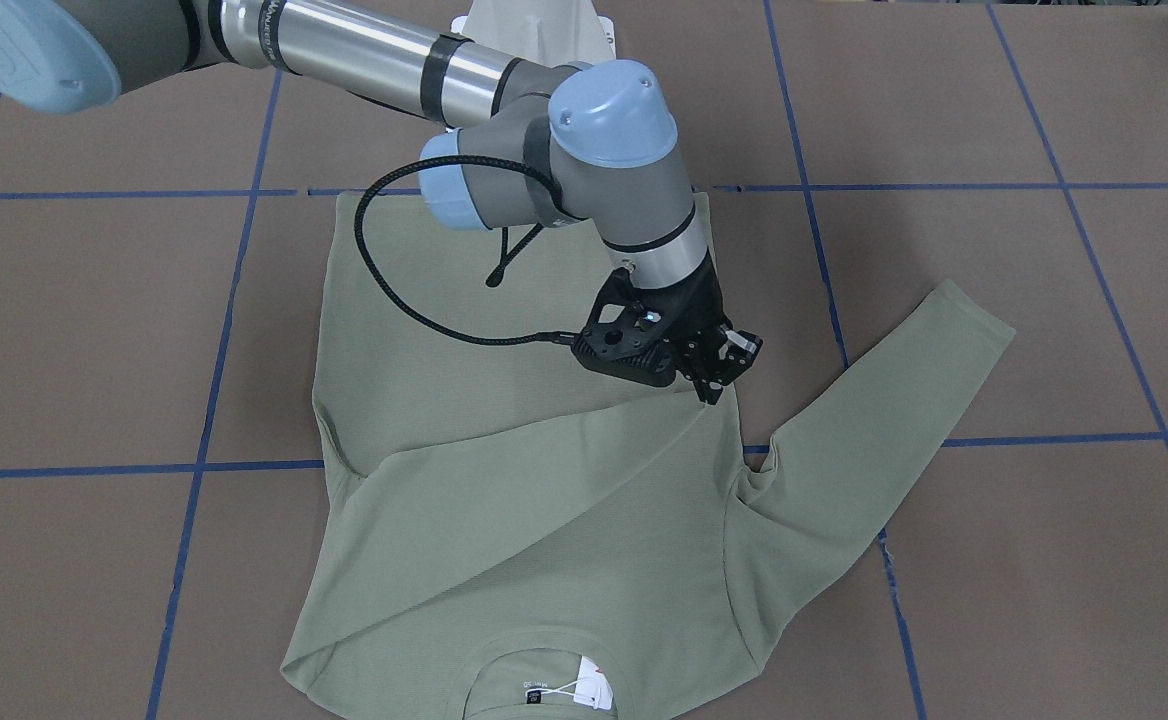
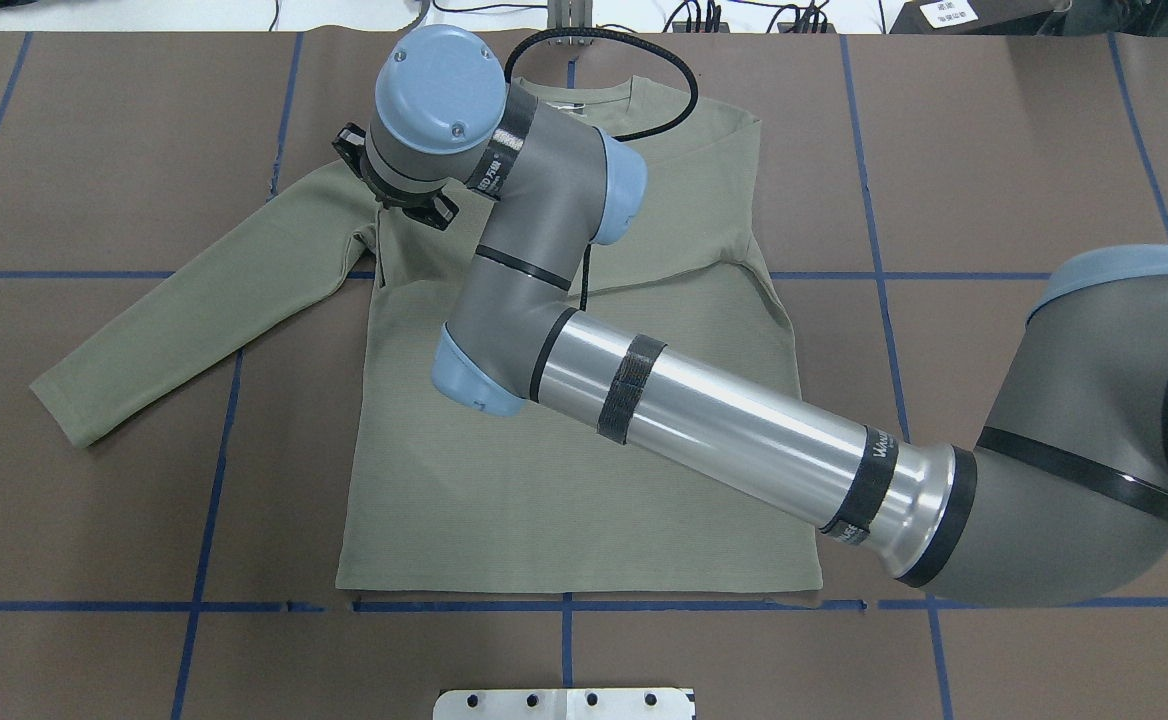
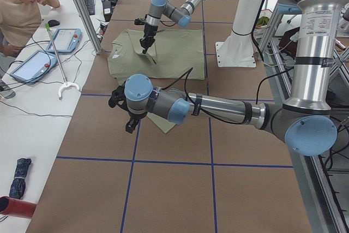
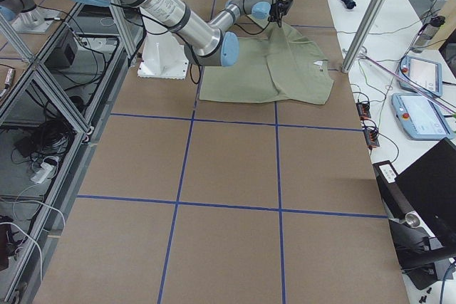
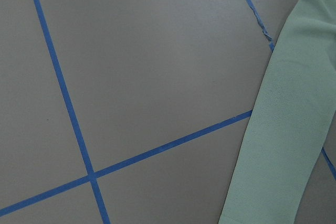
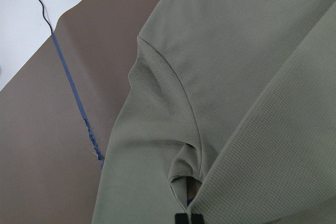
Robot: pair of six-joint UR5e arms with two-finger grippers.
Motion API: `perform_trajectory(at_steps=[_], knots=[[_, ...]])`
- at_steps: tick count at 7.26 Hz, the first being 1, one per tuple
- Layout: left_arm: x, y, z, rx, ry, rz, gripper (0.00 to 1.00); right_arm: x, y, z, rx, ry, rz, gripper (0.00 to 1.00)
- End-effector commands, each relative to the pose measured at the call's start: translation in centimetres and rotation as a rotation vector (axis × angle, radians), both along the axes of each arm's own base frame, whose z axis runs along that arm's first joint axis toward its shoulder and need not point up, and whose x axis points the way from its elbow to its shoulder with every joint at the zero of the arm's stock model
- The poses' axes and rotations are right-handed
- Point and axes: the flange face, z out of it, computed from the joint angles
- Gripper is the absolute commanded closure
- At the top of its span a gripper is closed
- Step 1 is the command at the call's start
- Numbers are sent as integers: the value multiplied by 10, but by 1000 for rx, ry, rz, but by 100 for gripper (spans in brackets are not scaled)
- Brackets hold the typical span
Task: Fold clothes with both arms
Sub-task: 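Release the sleeve and lift the right gripper back toward the collar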
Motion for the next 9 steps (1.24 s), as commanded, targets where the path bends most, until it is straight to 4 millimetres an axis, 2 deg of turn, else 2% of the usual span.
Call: perform_trajectory(at_steps=[1, 2, 3, 4, 5, 6, 7, 8, 9], knots=[[1, -1, -1, 3, 0, 2, 0, -15, -10, -3, 7, 23, 41, 28], [2, -1, -2, -22, 7, -14, 0, -24, -12, -13, 9, 34, 52, 2], [16, -3, -5, -64, 22, -21, 0, -25, -11, -17, 10, 31, 50, 1], [36, -1, -12, -47, 38, -10, 0, -16, -7, -32, 27, 2, 51, 1], [97, 2, -13, -135, 54, 25, 0, 3, -7, -29, 35, -24, 66, 1], [118, 8, 12, -202, 68, 20, 1, 34, -11, 5, 45, -35, 80, 1], [151, 15, 32, -252, 62, 46, 3, 72, -19, 52, 33, -35, 75, 1], [172, 21, 43, -329, 60, 46, 12, 107, -30, 81, 2, -44, 36, 1], [190, 32, 60, -321, 16, 56, 15, 156, -29, 122, -21, -59, 2, 1]])
